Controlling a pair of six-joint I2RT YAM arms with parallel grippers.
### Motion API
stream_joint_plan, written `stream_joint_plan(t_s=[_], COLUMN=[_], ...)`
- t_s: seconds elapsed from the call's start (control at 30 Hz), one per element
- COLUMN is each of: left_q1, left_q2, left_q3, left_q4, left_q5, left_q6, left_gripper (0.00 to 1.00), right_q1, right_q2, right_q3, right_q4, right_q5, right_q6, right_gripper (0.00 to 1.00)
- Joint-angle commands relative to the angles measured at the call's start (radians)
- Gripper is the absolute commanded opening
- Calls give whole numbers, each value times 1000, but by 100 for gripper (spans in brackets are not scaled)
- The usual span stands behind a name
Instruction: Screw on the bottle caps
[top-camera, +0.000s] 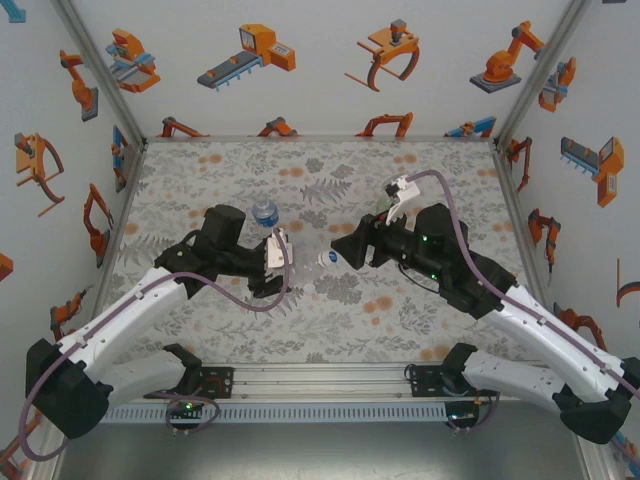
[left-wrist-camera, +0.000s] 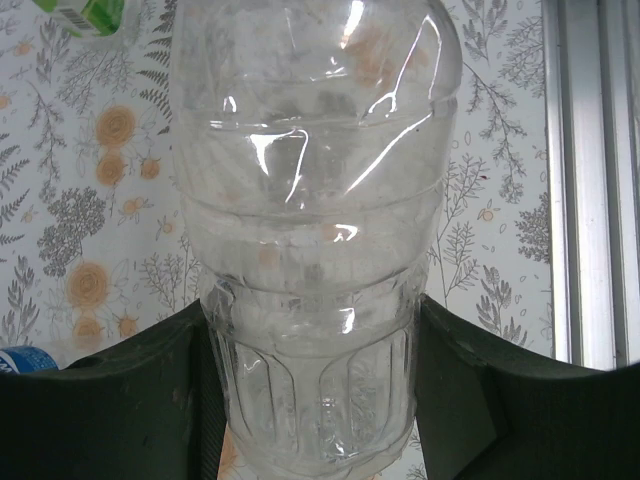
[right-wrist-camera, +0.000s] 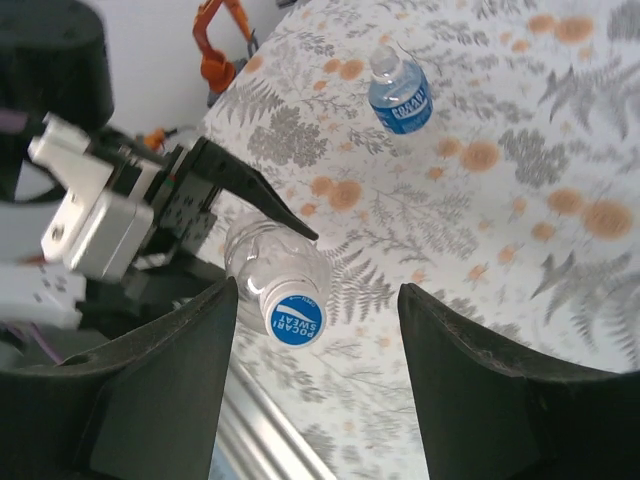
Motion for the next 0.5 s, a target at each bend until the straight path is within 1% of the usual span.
stream_joint_plan(t_s=[0.0,0.07,0.17,0.2,0.23,0.27,0.33,0.47], left_q1=[-4,-4,-6,-5,-6,-5,-5,-6], left_q2=[-15,-23,-30,-31,-30,-29,-25,-23], left_q3=[29,23,22,22,24,25,28,31], left_q4=[-31,-38,-52,-58,-64,-67,-78,-92], left_q5=[91,106,114,116,119,118,120,124], left_q6=[61,73,91,96,101,102,108,115], left_gripper=[0,0,0,0,0,0,0,0], right_q1=[-4,-4,-4,-3,-3,-3,-2,-1], right_q2=[-5,9,38,54,70,85,119,174], right_q3=[59,95,148,170,190,202,227,261], right_q4=[-35,-104,-217,-273,-328,-363,-400,-404], right_q5=[-212,-327,-456,-505,-540,-556,-553,-552], right_q6=[-395,-553,-747,-840,-925,-979,-1032,-1046], right_gripper=[60,60,60,60,60,60,58,52])
